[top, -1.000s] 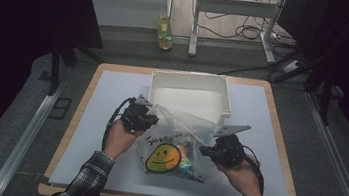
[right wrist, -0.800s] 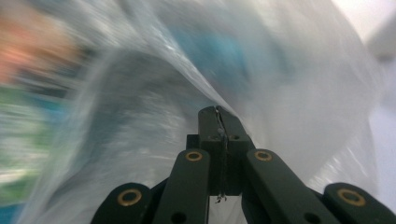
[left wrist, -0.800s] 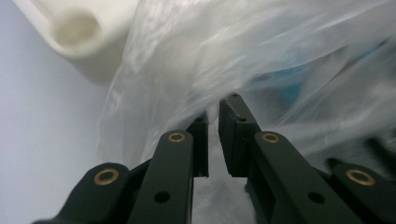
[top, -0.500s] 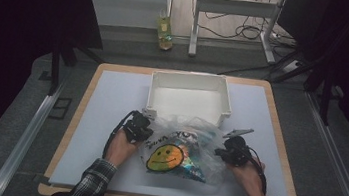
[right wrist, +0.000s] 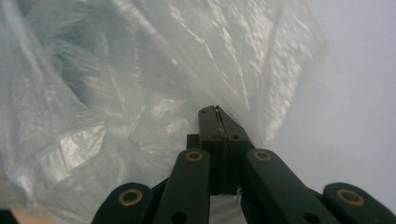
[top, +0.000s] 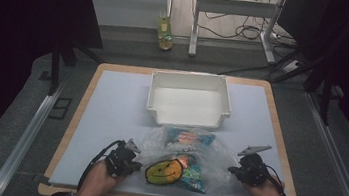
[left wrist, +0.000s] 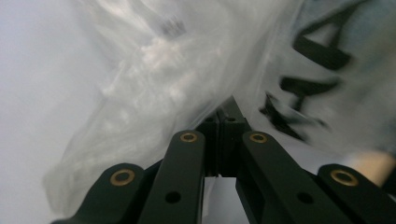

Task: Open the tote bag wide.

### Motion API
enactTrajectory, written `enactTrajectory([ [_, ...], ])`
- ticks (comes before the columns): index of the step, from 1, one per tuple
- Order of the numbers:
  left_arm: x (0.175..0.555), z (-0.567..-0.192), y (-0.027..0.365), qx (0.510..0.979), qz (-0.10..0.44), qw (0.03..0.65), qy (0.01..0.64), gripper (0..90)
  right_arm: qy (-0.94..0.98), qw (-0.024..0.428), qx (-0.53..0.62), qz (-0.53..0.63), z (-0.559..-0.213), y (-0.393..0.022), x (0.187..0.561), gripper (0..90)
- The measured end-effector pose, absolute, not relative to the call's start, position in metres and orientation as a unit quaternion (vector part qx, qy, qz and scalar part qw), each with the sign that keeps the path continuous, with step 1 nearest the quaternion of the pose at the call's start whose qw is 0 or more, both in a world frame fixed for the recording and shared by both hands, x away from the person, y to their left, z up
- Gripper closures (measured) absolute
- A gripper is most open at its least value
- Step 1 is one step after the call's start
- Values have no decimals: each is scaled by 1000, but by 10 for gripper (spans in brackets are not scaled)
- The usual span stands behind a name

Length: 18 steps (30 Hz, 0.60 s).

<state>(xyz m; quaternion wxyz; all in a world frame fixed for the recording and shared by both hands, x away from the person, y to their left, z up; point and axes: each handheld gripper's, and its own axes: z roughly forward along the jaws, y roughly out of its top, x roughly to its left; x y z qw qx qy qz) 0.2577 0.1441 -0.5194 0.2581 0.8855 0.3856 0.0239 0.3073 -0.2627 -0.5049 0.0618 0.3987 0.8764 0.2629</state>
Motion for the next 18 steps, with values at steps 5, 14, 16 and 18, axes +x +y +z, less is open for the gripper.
enactTrajectory([
  [5, 255, -504, 150, 876, 47, 288, 383, 864, 878, 69, 389, 270, -497, -262, 308, 892],
  [14, 291, -463, 128, 867, 49, 348, 353, 825, 874, 61, 354, 327, -466, -230, 330, 891],
  [16, 299, -463, 116, 869, 53, 347, 347, 822, 875, 60, 349, 328, -466, -223, 336, 891],
  [18, 307, -463, 108, 868, 66, 346, 349, 822, 877, 61, 348, 327, -467, -215, 343, 891],
])
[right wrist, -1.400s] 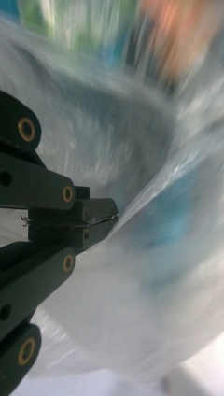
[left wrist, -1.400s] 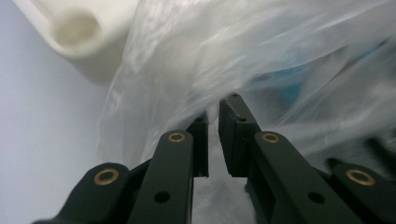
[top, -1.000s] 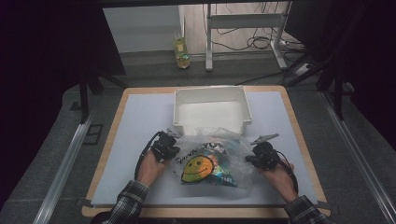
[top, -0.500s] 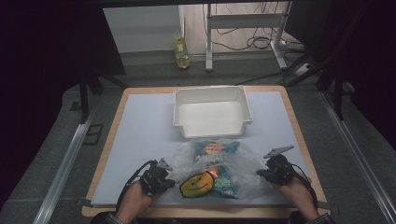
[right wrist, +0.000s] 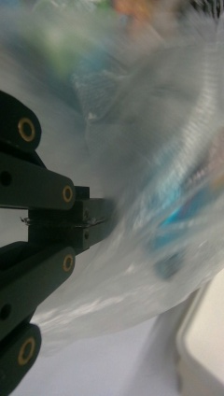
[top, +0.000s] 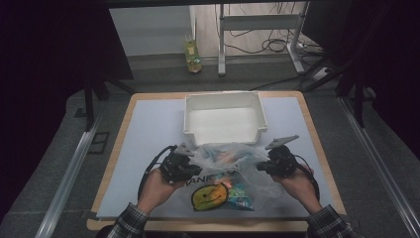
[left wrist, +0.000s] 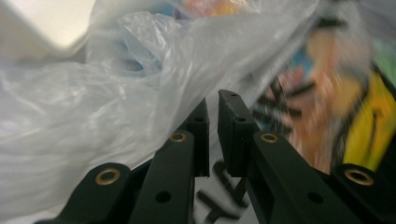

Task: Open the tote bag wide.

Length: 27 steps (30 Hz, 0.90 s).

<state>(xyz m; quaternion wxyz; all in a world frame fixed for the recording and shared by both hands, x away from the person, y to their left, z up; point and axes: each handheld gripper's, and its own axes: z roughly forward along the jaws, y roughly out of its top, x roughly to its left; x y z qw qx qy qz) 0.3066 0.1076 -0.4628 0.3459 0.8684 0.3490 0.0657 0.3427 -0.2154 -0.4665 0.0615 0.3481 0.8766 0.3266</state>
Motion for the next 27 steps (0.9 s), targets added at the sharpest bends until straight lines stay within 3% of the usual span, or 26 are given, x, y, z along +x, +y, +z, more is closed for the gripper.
enactTrajectory([
  [2, 319, -463, 102, 867, 95, 330, 360, 820, 874, 66, 350, 329, -466, -209, 352, 891],
  [6, 335, -466, 102, 863, 103, 323, 375, 822, 870, 62, 353, 338, -464, -204, 360, 891],
  [14, 333, -436, 93, 850, 65, 395, 342, 814, 872, 53, 331, 358, -456, -186, 362, 889],
  [17, 338, -439, 79, 855, 58, 391, 335, 809, 870, 52, 327, 365, -450, -180, 365, 889],
  [22, 339, -448, 73, 861, 66, 382, 330, 809, 871, 22, 318, 373, -449, -169, 366, 889],
  [27, 318, -440, 91, 857, 75, 386, 333, 803, 875, -17, 297, 383, -452, -167, 344, 889],
])
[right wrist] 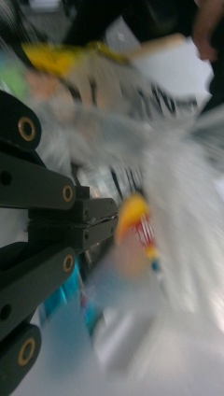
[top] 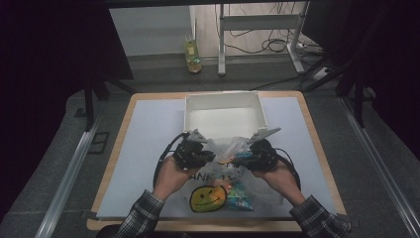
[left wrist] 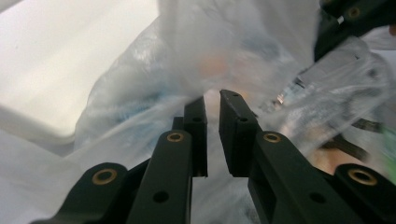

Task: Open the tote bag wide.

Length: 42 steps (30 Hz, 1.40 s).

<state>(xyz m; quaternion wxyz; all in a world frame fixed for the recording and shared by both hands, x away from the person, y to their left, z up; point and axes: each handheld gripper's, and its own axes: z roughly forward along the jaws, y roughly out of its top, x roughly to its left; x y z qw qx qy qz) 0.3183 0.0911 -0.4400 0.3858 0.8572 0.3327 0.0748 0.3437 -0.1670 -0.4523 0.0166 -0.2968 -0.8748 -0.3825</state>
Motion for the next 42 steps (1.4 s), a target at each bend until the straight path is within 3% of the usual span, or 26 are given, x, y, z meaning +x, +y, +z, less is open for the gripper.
enactTrajectory([
  [8, 276, -428, 117, 853, 53, 415, 313, 800, -888, 25, -262, -378, -447, -163, 303, 889],
  [13, 283, -414, 85, 859, 51, 428, 275, 796, -890, 45, -251, -377, -448, -154, 294, 889],
  [20, 287, -444, 47, 895, 4, 379, 235, 811, -899, 63, -228, -369, -453, -149, 277, 890],
  [25, 261, -454, 54, 905, -29, 365, 219, 817, -903, 72, -229, -356, -459, -154, 268, 889],
  [32, 237, -463, 65, 907, -29, 362, 214, 816, -895, 43, -236, -375, -452, -150, 275, 889],
  [37, 228, -477, 73, 911, -30, 350, 216, 819, -903, 59, -233, -356, -460, -153, 264, 889],
  [42, 217, -491, 82, 901, -37, 354, 247, 818, -905, 61, -237, -348, -466, -169, 250, 890],
])
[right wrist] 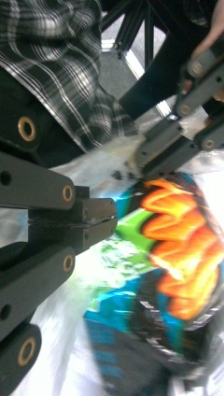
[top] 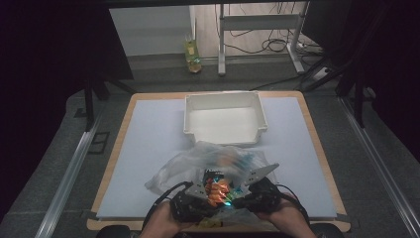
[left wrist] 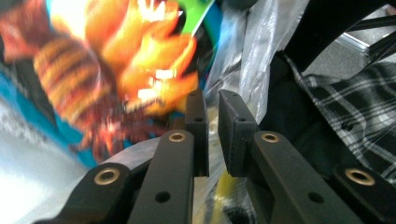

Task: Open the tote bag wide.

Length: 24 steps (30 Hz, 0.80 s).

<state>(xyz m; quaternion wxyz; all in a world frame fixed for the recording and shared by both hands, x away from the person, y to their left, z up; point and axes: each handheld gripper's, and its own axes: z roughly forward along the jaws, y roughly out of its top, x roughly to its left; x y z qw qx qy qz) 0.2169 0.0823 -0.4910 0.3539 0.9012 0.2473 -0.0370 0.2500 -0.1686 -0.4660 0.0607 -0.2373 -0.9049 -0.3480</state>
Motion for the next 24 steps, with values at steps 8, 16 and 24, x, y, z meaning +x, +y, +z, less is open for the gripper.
enactTrajectory([
  [8, 209, -507, 99, 900, -35, 346, 263, 817, -899, 61, -258, -350, -474, -190, 241, 890],
  [16, 207, -516, 103, 897, -34, 347, 270, 815, -885, 36, -272, -376, -462, -196, 247, 889],
  [24, 208, -529, 103, 907, -41, 338, 248, 817, -894, -8, -283, -346, -476, -183, 267, 888],
])
